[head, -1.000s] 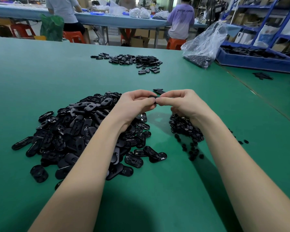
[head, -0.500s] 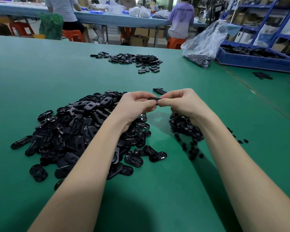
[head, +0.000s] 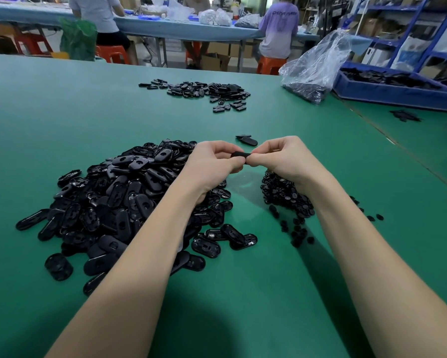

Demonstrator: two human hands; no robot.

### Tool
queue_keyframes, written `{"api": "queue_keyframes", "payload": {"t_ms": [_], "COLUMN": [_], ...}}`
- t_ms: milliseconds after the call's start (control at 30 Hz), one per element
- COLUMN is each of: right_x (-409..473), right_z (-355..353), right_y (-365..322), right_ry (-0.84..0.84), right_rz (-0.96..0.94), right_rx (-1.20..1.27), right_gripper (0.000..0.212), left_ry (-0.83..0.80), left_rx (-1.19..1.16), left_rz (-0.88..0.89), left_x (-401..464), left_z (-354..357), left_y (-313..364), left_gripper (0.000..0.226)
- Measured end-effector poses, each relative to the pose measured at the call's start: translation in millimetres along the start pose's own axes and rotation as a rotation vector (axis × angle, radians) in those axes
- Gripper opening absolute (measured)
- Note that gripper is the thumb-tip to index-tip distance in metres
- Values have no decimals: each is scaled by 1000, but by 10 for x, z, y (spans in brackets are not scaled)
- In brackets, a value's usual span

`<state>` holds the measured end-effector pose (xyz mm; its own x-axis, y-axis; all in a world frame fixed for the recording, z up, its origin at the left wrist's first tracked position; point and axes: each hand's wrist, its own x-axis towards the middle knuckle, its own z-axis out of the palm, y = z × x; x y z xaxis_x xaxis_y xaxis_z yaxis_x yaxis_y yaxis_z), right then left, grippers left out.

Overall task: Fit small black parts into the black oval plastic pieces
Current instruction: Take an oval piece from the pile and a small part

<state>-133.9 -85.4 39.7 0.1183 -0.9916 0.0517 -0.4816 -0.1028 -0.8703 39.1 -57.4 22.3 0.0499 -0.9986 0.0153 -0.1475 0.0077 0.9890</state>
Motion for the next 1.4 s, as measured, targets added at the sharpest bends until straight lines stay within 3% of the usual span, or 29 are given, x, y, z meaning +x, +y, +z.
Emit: {"api": "queue_keyframes", "payload": {"t_ms": [200,333,433,567,667,767,1067,1233,1300,1400], "right_x": [-4,-5,-15,-9,37,226,909,876,772,517], "right_z": [24,-14,-9,49,6,-56,137,134,98,61], "right_y": [31,14,31,69,88,128,131,104,35,-89], "right_ry": [35,12,-24,51,138,227,207,217,144,-156], "right_rz": [-9,-138,-248,-269,-244,-144,73,54,13,-41], "right_rx": [-32,-9,-154,-352,-455,-486,-672,-674,-610,-496], "right_gripper": [17,10,18,14,13,15,22,25,19,5], "left_ry": [74,77,94,84,124,182,215,188,176,172], "left_rx": [52,-62,-67,-65,-58,-30,244,349,361,383], "left_rz": [7,29,0,-15,19,76,204,230,223,218], "left_x": [-5,-4,13,36,90,153,129,100,104,109], "left_z": [104,45,11,21,-18,-126,-336,-329,-337,-335], "left_y": [-33,-34,-68,-122,-124,-113,-29,-29,-40,-56], "left_gripper": [11,10,17,17,12,23,34,33,33,32]}}
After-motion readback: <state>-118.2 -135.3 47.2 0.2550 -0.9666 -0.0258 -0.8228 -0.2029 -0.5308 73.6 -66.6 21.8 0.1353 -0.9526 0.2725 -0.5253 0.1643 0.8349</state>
